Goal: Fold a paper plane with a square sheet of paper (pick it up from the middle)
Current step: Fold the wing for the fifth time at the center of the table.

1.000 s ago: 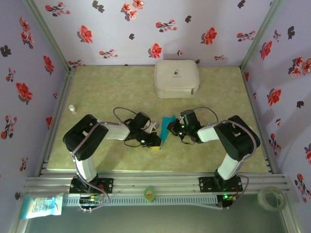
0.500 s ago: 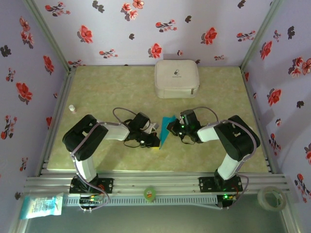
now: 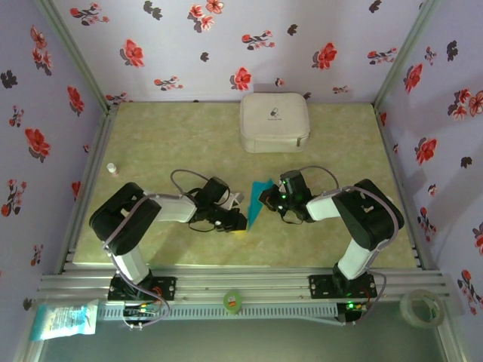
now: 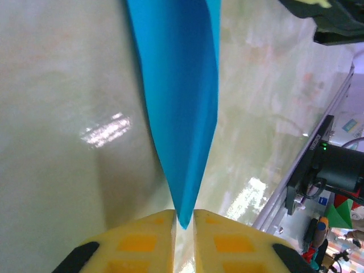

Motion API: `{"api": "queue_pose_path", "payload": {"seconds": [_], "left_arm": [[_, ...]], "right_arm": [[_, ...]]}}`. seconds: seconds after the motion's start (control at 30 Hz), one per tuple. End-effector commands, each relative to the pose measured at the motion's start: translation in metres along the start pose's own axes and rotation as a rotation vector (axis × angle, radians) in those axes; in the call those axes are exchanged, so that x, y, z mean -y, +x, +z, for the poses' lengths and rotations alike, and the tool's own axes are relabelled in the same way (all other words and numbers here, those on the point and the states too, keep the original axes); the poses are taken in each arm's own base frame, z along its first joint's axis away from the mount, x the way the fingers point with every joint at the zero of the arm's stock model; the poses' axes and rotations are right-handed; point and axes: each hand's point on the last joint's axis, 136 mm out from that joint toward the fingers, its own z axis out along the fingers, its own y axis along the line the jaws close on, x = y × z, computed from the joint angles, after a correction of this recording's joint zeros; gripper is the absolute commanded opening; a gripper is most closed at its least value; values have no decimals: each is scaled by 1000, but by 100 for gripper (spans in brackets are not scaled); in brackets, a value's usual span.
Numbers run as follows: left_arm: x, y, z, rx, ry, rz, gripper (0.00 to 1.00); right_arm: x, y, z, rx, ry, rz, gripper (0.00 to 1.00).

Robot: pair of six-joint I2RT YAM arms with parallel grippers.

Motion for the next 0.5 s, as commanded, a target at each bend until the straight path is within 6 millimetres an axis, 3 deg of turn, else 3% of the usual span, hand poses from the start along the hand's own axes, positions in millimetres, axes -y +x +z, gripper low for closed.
{"api": "queue_pose_path", "payload": {"seconds": [0.0,0.2,0.33,0.47], "left_arm": [[17,-9,-16,74,25,33,16],[50,-35,-30,123,79,82,6],[70,-47,-22,88,132,106,4],[69,-51,-7,40,114,94,4]], "right_arm": [[39,12,9,-17,151,28,5],[38,11,9,-11,149,26,5],[38,12,9,-13,149,26,5],[39,12,9,-13,152,28,5]]}}
